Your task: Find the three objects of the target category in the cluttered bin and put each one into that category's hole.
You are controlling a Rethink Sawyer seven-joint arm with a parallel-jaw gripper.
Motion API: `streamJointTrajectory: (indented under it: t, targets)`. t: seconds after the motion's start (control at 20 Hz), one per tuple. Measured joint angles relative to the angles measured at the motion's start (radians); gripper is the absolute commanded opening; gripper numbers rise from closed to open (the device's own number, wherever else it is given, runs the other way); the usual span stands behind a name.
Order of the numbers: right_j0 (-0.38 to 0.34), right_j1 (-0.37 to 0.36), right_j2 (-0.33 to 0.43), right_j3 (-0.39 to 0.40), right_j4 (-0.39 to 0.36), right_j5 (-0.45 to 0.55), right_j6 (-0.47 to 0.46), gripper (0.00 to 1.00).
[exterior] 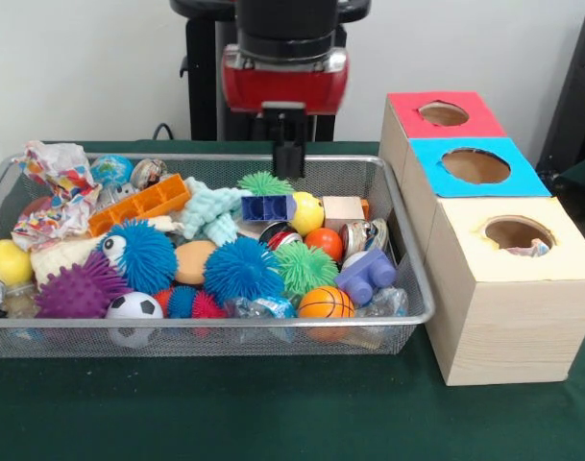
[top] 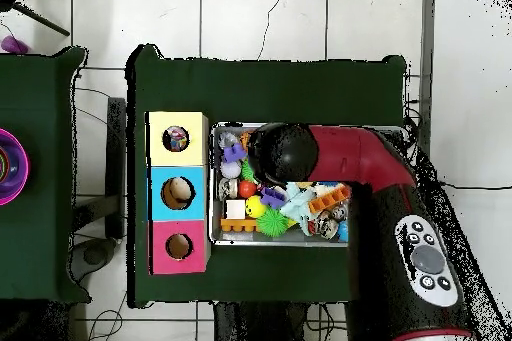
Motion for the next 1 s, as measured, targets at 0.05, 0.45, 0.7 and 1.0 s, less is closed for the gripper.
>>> streamJointTrajectory:
  t: [0.05, 0.45, 0.7, 1.0]
  targets:
    - [-0.01, 0.001, 0.008, 0.009, -0.01, 0.0, 0.0, 0.0]
    - [-0.085, 0.003, 0.079, 0.078, -0.08, 0.0, 0.0, 0.0]
    - [-0.133, -0.008, 0.132, 0.135, -0.11, 0.0, 0.0, 0.0]
    - [-0.209, -0.012, 0.191, 0.196, -0.146, 0.0, 0.0, 0.0]
